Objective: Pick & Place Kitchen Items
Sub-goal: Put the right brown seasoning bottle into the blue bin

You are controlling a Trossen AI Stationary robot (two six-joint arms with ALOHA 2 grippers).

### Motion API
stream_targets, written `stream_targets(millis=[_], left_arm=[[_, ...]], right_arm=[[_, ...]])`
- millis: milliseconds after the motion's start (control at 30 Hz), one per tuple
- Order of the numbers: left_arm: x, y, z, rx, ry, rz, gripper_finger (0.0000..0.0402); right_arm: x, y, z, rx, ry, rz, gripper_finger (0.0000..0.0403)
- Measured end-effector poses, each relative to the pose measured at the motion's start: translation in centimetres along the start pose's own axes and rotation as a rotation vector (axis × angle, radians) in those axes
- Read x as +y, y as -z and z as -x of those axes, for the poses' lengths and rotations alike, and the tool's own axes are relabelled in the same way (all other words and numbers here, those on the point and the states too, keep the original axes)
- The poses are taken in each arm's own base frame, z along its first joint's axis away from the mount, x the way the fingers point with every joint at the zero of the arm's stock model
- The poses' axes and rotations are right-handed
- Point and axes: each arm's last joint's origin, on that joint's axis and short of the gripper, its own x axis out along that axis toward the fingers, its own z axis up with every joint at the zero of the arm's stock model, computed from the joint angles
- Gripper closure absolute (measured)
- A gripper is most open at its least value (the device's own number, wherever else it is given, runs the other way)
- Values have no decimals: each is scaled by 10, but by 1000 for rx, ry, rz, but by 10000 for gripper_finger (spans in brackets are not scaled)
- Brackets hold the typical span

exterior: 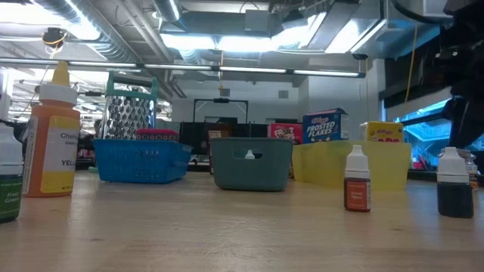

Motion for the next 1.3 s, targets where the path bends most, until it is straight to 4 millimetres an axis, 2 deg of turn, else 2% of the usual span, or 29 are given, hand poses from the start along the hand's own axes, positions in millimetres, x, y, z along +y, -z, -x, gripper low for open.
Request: stream_targets(millis=[900,1200,1300], left_arm=[[0,0,0,0,0,0,205],[0,0,0,0,0,0,205],[0,0,0,0,0,0,206]], right_arm=[[12,-1,-38,111,188,57,168],[14,-2,-42,114,195,78,215],[15,-2,-43,112,193,78,218]])
